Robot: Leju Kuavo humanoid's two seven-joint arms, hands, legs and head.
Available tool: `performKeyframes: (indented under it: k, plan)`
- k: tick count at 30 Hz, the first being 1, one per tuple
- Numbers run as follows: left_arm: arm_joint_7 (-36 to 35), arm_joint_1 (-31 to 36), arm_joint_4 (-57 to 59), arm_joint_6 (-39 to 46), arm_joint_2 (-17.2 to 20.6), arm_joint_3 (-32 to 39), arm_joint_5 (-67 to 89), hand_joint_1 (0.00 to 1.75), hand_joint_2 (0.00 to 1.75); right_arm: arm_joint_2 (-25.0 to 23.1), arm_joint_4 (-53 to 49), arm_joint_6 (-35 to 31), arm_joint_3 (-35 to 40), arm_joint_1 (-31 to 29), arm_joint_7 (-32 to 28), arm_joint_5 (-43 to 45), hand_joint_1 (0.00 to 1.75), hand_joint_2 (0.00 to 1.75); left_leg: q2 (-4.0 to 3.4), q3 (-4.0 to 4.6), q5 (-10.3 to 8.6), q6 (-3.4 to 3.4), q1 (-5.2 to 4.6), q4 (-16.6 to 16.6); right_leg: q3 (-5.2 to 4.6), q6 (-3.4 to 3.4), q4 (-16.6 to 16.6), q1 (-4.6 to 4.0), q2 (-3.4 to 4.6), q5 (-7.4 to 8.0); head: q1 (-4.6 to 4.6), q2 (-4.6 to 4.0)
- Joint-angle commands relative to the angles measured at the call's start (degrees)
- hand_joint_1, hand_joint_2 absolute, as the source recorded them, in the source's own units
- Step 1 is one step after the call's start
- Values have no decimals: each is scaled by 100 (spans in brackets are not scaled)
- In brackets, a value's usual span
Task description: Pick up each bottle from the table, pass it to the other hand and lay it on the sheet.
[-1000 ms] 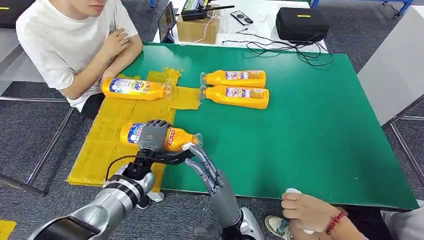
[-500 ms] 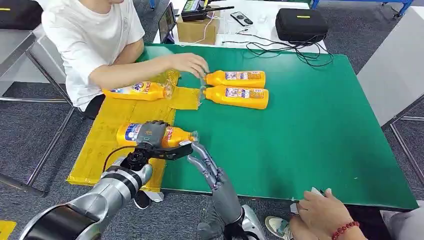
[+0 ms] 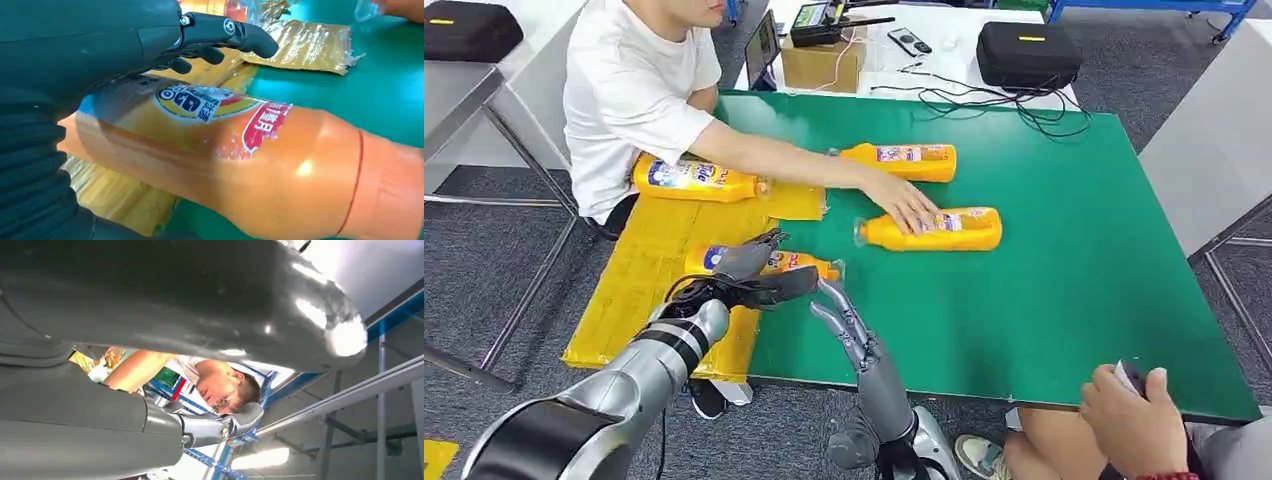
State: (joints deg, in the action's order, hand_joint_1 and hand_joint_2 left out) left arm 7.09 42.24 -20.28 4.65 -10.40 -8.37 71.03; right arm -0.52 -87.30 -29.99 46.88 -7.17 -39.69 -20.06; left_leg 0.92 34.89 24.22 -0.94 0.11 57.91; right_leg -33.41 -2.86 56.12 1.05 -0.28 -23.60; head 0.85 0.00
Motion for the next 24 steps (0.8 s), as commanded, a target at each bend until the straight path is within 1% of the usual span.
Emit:
performKeyframes:
  k: [1,3,4,5,6,8,9,10,11,12,13,14,15,16,17,19,20,23,24]
  plan:
    - [1223,-331,309,-1012,-33,594,-822,0,175,250,453,-16,108,-307,-31,198,0,0,-22,-25,3,3,0,-13,20,10,-14,-2,17,3,0,0]
    - [1543,-303,217,-1133,-36,728,-1087,0,175,272,499,-32,109,-357,-31,300,0,0,-35,-37,6,5,3,-17,31,15,-21,-5,29,6,-2,0]
    - [1748,-296,141,-1194,-37,762,-1212,0,175,294,493,-37,125,-374,-31,343,0,0,-27,-30,5,3,2,-8,26,9,-11,-3,23,4,0,0]
    - [1967,-306,25,-1191,-68,858,-1405,0,175,305,498,-60,136,-386,-31,359,0,0,-39,-30,6,4,3,-10,23,13,-13,-5,32,7,0,0]
    - [2218,-332,-151,-1168,-165,1079,-1753,0,175,313,524,-78,140,-385,-31,353,0,0,-22,-25,3,2,0,-8,23,7,-8,-1,17,3,-2,0]
    - [2691,-537,-754,-1248,-311,1161,-2412,0,175,347,513,-143,222,-404,-31,355,0,0,-30,-26,5,5,3,-7,21,15,-8,-5,22,3,0,0]
    - [2846,-668,-1100,-1263,-404,1227,-2768,0,175,341,521,-180,225,-391,-31,347,0,0,-17,-20,3,4,3,-5,18,10,-6,-4,10,2,-2,0]
    - [2775,-826,-1557,-1420,-473,1192,-3182,0,175,339,516,-197,220,-371,-31,330,0,0,-8,-13,1,3,3,-3,12,7,-5,-4,2,1,0,0]
    - [2752,-1033,-2123,-1480,-565,1203,-3733,0,175,334,524,-238,218,-354,-31,289,0,0,-16,-17,8,6,7,-1,16,17,-5,-9,6,-3,-2,0]
    - [2623,-1200,-2533,-1562,-597,1139,-4178,0,175,313,532,-247,193,-322,-31,242,0,0,-9,0,1,1,1,-1,-1,5,-3,-3,4,2,0,0]
    - [2043,-1445,-3132,-2146,-706,1192,-5739,0,175,284,683,-348,108,-233,-31,-43,0,0,-12,2,7,2,4,4,-5,9,-1,-6,5,-2,0,0]
    - [1795,-1594,-3485,-2122,-580,849,-6362,0,175,322,797,-361,153,-231,-31,-266,0,0,-21,2,12,2,5,4,-3,10,-1,-7,13,-4,-2,0]
    - [1881,-1698,-3783,-1907,-525,666,-6710,0,175,415,786,-368,254,-249,-31,-310,0,0,-25,1,12,2,6,0,-4,9,-5,-8,17,-3,0,0]
    - [1753,-1817,-4101,-1808,-409,403,-7182,0,175,485,914,-468,269,-260,-31,-505,0,0,-26,6,7,2,2,-5,-12,7,-6,-3,18,1,0,0]
    - [1688,-1950,-4459,-1648,-300,197,-7487,0,175,547,1033,-698,206,-244,-31,-772,0,0,-33,-4,15,4,5,-4,-3,12,-7,-7,22,-5,-2,0]
    - [1801,-2167,-4994,-1393,-149,-94,-7662,0,175,658,955,-672,-1,-158,-31,-711,0,0,-28,19,5,3,3,-5,-28,6,-6,-4,17,2,0,0]
    - [1780,-2282,-5230,-1363,-61,-247,-7828,0,175,673,931,-709,-174,-87,-31,-822,0,0,-32,14,12,5,6,-3,-23,11,-5,-8,19,-3,0,0]
    - [1780,-2282,-5230,-1363,-61,-247,-7828,0,175,673,931,-709,-174,-87,-31,-822,0,0,-17,32,6,2,1,-4,-38,7,-5,-3,9,-1,0,0]
    - [1780,-2282,-5230,-1363,-61,-247,-7828,0,175,673,931,-709,-174,-87,-31,-822,0,0,-22,23,12,3,4,-2,-30,11,-5,-6,14,-4,0,0]
